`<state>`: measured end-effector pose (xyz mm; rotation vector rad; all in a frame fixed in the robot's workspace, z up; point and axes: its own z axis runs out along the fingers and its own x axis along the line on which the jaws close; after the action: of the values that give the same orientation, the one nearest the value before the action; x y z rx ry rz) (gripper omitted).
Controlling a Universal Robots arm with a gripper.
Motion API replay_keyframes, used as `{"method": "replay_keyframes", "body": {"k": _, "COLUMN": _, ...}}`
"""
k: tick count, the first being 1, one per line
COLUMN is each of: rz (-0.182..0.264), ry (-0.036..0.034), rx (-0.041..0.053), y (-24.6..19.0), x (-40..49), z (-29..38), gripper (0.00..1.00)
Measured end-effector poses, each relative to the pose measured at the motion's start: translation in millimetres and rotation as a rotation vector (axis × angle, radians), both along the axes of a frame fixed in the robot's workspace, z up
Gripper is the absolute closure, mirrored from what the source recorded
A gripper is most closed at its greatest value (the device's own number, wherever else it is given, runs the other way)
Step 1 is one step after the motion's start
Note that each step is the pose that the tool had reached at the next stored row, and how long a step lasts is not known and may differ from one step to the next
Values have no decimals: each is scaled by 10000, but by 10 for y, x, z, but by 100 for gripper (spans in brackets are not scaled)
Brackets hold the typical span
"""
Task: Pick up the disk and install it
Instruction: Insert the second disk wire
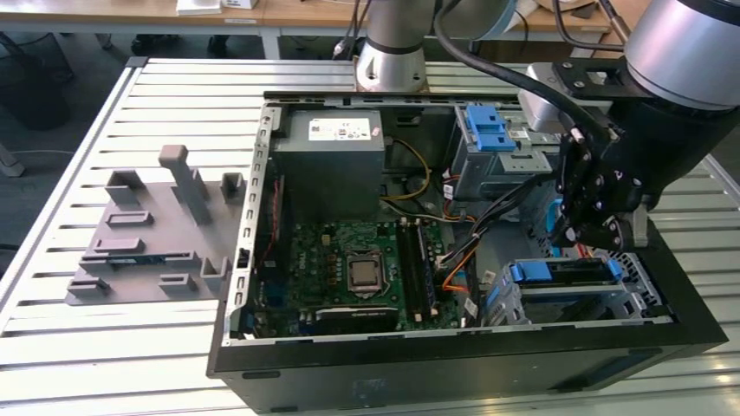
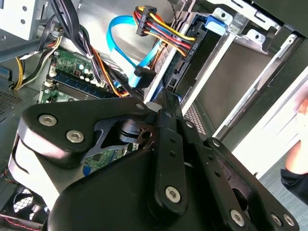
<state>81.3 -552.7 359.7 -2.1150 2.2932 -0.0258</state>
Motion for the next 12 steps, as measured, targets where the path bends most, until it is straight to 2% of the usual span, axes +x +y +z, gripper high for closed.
{"method": "replay_keyframes", "body": {"k": 5, "rz": 0, "ry": -4, "rx": 1, "y": 0, "x": -18, "z": 5, "gripper": 89}}
{"method": "replay_keyframes", "body": {"k": 12, "rz": 1, "ry": -7, "rx": 1, "y": 0, "x": -36, "z": 50, "gripper": 89}}
